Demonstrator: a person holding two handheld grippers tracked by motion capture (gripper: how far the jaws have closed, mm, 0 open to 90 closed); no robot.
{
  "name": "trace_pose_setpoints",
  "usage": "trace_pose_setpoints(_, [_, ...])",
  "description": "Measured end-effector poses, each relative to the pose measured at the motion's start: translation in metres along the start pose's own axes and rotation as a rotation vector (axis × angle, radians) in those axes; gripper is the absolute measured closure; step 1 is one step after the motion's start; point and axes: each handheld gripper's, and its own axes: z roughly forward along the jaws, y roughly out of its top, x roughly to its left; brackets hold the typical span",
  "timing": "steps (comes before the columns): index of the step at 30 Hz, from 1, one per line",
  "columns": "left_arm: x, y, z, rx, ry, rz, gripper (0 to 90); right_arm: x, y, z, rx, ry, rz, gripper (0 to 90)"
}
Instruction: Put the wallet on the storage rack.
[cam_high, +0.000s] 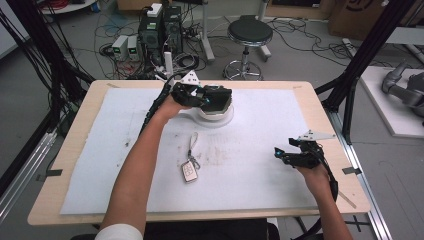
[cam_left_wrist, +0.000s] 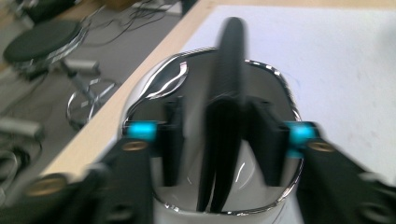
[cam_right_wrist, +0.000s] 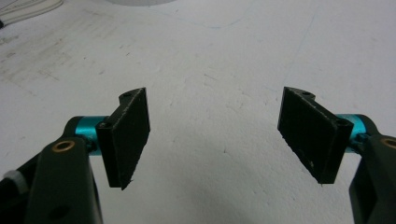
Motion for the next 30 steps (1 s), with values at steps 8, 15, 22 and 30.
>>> trace_pose_setpoints(8, [0.002, -0.009, -0.011, 0.021, 0.044, -0.085, 42.1, 0.003, 0.001, 0.0, 0.0, 0.0, -0.005, 25.6])
trace_pose_setpoints(15, [-0.002, -0.016, -0.018, 0.032, 0.083, -0.117, 41.2, 0.005, 0.001, 0.0, 0.002, 0.0, -0.004, 25.6])
trace_pose_setpoints(22, [-0.01, -0.022, -0.028, 0.032, 0.116, -0.166, 38.6, 0.005, 0.002, 0.0, -0.002, 0.003, -0.004, 25.5])
trace_pose_setpoints(30, [-0.019, -0.036, -0.069, -0.015, 0.196, -0.263, 35.7, 0.006, 0.003, 0.0, -0.008, 0.0, -0.004, 25.6])
